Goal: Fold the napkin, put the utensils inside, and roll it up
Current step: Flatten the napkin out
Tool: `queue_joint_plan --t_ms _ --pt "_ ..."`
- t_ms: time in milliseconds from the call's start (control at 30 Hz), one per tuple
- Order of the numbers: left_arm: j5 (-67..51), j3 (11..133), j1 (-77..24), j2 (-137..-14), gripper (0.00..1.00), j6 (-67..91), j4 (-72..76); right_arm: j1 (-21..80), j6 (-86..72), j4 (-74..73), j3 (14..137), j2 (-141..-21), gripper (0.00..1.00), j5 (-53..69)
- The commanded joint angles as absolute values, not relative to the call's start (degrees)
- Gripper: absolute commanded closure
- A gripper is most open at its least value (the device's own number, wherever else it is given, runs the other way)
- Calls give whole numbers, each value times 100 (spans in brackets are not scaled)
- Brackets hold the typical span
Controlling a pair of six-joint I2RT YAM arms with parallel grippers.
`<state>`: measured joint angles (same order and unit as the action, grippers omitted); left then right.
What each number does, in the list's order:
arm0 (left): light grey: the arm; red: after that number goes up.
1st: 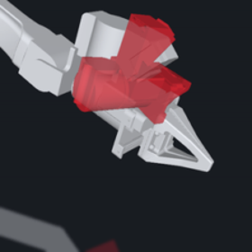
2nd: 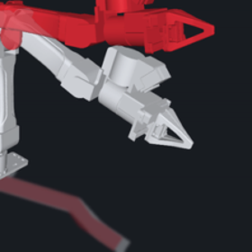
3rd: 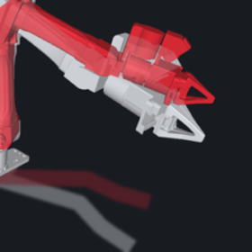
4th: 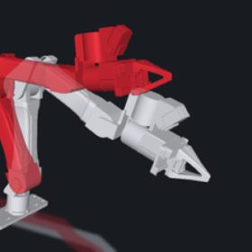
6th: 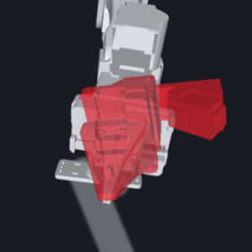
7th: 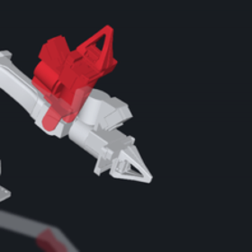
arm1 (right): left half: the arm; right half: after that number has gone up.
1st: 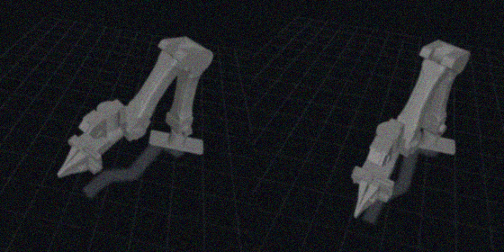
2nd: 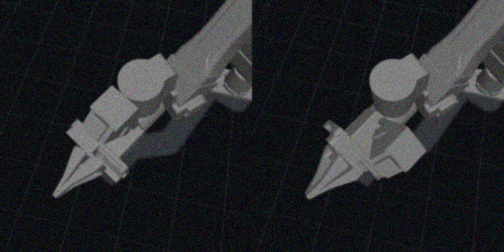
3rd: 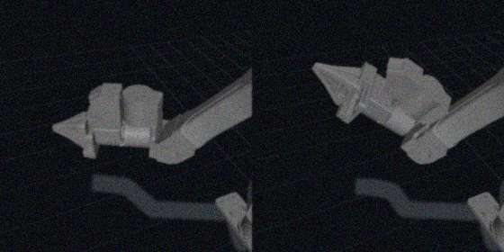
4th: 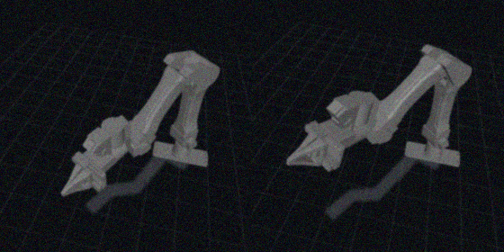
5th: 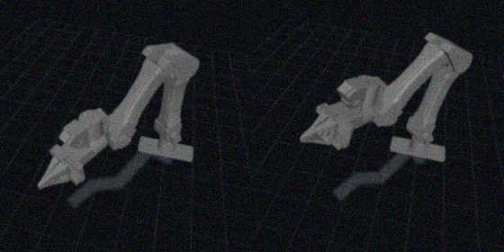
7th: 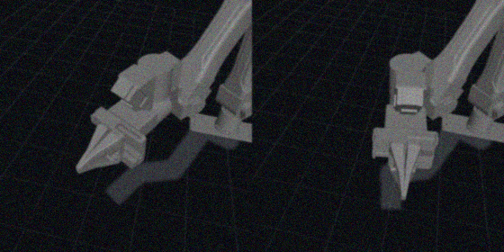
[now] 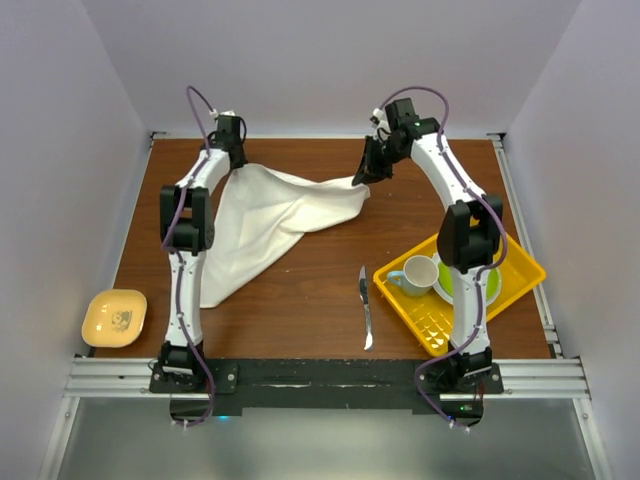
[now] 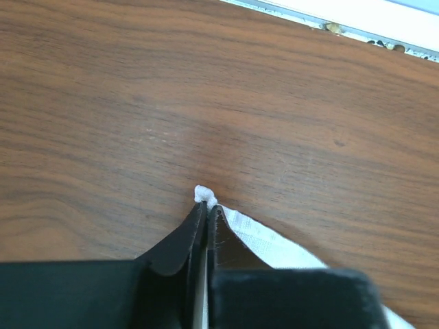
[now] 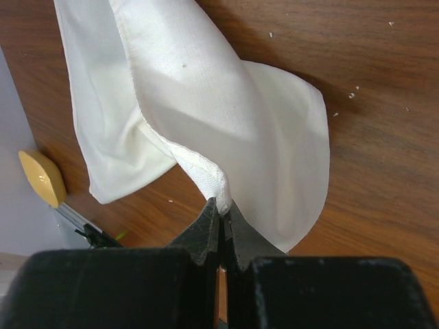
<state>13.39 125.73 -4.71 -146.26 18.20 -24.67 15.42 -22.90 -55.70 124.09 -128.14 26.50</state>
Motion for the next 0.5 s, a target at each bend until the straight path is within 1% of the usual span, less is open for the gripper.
queue_joint_plan --t_ms 0,133,200,233,267,300,333,400,433,467 --pt "1634 12077 -492 -14108 100 1775 -2585 1512 -2364 -5476 12725 -12472 100 2567" --pt "1635 11751 -554 -13142 100 1819 -2452 1512 -2435 -5939 13463 -12507 100 2181" --pt "1696 11585 -615 -12448 100 1732 -2522 1512 -2443 -6143 13676 -12228 100 1926" --pt "1740 11497 -624 -12184 100 1705 -2540 1520 -2452 -6117 13615 -12052 100 1881" --pt "1775 11244 -641 -11607 100 1679 -2523 1521 -2470 -6056 13353 -11858 100 1872" --pt "1801 11076 -650 -11288 100 1644 -2496 1512 -2478 -5890 13185 -11369 100 1829" --pt "1819 10683 -659 -10633 100 1644 -2453 1512 -2470 -5819 12888 -11147 100 1837" --pt "1906 10241 -659 -9953 100 1739 -2294 1521 -2391 -5792 12666 -10516 100 1863" --pt "1916 9787 -659 -9279 100 1792 -2163 1512 -2251 -5818 12517 -10294 100 1889" --pt "1907 9547 -659 -8942 100 1889 -2101 1520 -2198 -5844 12403 -10109 100 1916"
